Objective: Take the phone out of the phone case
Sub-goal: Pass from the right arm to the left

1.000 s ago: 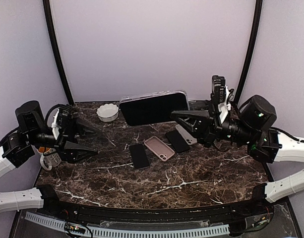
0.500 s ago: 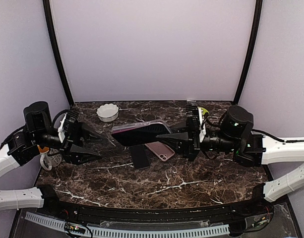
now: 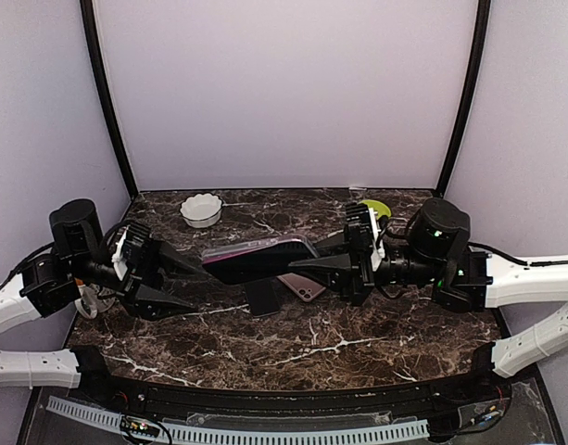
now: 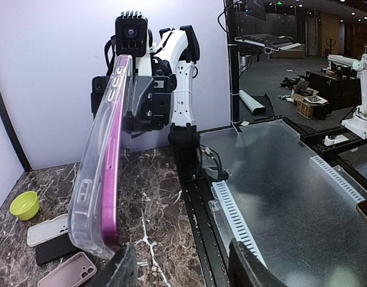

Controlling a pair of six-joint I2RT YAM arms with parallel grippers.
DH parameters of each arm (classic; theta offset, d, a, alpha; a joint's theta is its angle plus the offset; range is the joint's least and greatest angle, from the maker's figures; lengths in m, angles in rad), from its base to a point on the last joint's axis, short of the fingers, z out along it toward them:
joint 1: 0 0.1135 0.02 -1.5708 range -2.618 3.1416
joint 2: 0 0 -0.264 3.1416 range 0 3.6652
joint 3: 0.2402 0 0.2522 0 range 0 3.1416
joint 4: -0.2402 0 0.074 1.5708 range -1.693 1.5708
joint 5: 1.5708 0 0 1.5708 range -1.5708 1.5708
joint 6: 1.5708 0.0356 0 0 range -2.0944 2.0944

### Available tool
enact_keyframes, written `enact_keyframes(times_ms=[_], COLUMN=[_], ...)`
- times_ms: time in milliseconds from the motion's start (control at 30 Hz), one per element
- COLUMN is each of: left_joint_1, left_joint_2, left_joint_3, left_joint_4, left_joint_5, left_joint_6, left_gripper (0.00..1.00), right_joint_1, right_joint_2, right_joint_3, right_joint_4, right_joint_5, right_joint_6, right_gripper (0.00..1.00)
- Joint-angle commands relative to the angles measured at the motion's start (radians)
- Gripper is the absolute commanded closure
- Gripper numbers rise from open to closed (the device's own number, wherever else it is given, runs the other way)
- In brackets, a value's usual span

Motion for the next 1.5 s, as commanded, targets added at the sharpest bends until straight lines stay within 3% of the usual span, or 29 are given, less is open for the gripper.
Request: enact_keyframes(times_ms=[0, 233, 700, 1467], left_joint_1=[-0.023, -0.032, -0.031, -0.032], left_joint_2=[0.0, -0.007, -0.038, -0.014], left_joint_3=[-0.017, -0.014, 0.099, 0.073], left_joint_4=[0.072, 0.068, -0.104, -0.034], left_joint_5=[-0.026, -0.068, -0.059, -0.019], left_joint_6=[-0.011, 0.017, 0.094, 0.065], left_gripper=[0.46, 0.48, 0.53, 0.59], right_joint_1=[0.008, 0.011, 0.011, 0.017], right_joint_2=[-0.007, -0.012, -0.012, 0.006], right_joint_3=[0.024, 0.022, 0.031, 0.047], right_joint_4=[0.112, 0.106, 0.068, 0.112], right_joint_5=[-0.032, -0.079, -0.061, -0.016], right_joint_6=[0.022, 0.055, 0.047, 0.078], right_gripper=[1.0, 1.0, 1.0, 1.0])
